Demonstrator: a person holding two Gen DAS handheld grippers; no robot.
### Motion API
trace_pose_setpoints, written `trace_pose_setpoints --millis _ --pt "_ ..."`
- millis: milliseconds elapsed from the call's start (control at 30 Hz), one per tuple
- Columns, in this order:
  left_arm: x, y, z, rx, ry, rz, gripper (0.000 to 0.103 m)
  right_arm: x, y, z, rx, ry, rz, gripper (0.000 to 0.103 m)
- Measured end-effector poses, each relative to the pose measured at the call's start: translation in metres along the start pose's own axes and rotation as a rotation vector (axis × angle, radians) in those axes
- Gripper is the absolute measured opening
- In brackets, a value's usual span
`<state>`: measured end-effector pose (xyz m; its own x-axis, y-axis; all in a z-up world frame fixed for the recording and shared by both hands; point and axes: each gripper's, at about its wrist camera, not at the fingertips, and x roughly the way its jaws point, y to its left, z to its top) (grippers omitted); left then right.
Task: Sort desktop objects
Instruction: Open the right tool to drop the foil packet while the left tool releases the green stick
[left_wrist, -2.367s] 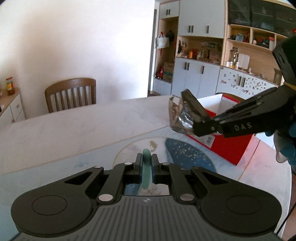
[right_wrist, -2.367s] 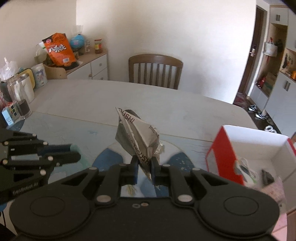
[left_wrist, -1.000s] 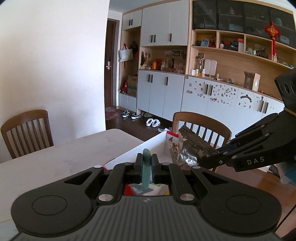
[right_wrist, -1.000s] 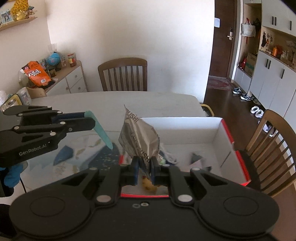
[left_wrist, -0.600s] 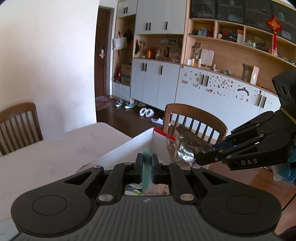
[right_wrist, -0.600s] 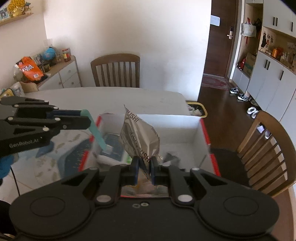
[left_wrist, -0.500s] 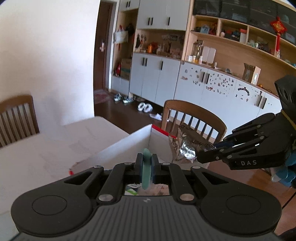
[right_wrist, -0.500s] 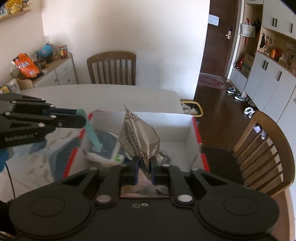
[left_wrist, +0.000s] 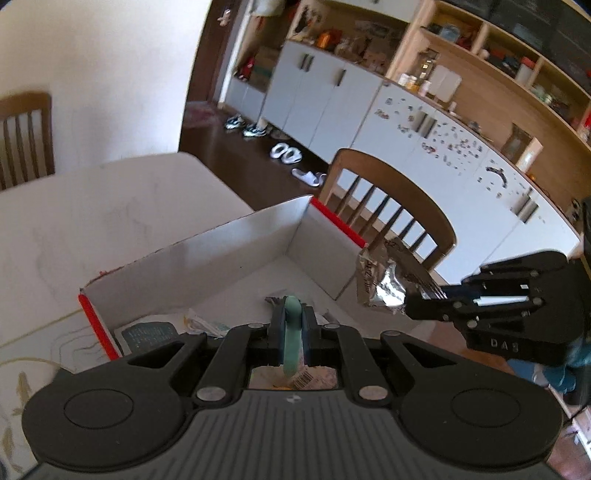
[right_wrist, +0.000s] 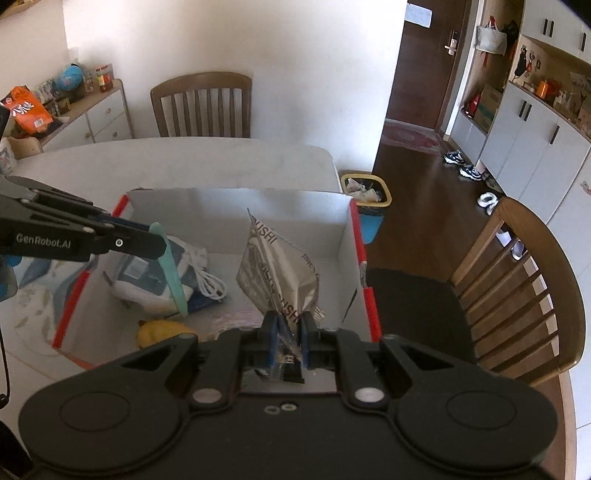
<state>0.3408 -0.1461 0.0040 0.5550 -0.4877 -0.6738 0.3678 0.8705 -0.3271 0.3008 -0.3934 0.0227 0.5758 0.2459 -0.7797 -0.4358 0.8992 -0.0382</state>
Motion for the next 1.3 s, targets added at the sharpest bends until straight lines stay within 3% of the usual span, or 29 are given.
trace_pose_setpoints --millis 267,567,900,1300 --pt "0.031 0.010 0.004 -0.061 0.050 -0.001 0.008 0.024 0.003 0.001 -0.041 0.048 -0.016 0.012" --pt "0.050 0.042 0.000 -0.153 0.090 0.051 0.008 0.050 0.008 -0.003 -0.079 0.083 -0.050 0.012" --pt "0.069 0.044 0.003 -0.168 0.116 0.071 0.008 0.063 0.004 -0.010 -0.056 0.132 -0.089 0.012" --pt "0.082 0.038 0.009 -0.099 0.173 0.110 0.008 0.043 0.004 -0.011 -0.028 0.104 -0.058 0.035"
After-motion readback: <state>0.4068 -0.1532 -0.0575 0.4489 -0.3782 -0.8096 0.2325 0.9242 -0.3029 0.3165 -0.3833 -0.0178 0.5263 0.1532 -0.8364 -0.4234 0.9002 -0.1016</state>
